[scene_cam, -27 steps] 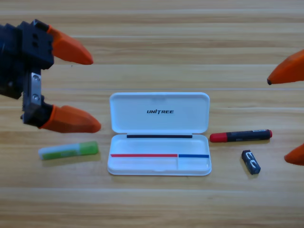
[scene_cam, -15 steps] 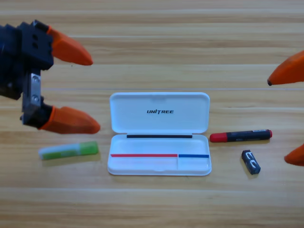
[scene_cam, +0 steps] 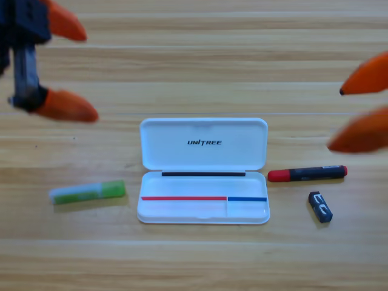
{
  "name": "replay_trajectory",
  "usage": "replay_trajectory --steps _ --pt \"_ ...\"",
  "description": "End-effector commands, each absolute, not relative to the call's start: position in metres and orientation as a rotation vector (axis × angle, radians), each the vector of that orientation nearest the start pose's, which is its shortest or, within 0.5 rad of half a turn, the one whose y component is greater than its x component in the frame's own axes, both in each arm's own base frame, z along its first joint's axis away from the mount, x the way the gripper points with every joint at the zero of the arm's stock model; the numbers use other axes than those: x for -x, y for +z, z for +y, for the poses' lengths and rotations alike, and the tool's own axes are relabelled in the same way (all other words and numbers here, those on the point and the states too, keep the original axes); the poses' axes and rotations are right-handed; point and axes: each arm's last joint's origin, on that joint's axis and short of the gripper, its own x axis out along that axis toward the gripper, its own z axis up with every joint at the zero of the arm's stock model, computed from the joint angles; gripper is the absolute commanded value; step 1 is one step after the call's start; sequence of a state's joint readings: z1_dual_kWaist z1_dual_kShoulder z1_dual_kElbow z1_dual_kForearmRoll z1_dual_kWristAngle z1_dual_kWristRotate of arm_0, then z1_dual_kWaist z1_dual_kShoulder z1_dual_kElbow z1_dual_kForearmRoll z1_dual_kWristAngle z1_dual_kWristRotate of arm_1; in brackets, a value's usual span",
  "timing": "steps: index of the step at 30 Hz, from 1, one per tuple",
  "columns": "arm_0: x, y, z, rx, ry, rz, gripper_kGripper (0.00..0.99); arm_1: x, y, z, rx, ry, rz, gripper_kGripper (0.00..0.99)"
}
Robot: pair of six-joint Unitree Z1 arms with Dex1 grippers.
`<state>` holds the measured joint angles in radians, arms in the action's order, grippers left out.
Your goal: Clean up eraser and pencils
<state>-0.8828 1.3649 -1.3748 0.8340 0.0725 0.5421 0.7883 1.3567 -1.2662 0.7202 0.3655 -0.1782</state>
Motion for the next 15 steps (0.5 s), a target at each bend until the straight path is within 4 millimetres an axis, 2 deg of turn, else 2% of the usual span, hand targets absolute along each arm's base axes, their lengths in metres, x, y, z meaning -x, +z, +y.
replay_trajectory --steps 1,7,11,15 --pt "-0.198 0.408 -0.164 -0.963 -0.847 0.679 0.990 -0.213 0.343 0.181 0.419 0.774 0.971 0.986" --pt "-0.229 0.403 -0.148 -1.075 -0.764 0.742 0.990 -0.229 0.313 0.187 0.517 0.654 1.076 0.986" --pt "-0.259 0.386 -0.140 -1.129 -0.755 0.841 0.990 -0.244 0.282 0.197 0.503 0.584 1.188 0.989" --pt "-0.277 0.362 -0.136 -1.169 -0.784 0.928 0.990 -0.260 0.251 0.210 0.458 0.532 1.300 0.989"
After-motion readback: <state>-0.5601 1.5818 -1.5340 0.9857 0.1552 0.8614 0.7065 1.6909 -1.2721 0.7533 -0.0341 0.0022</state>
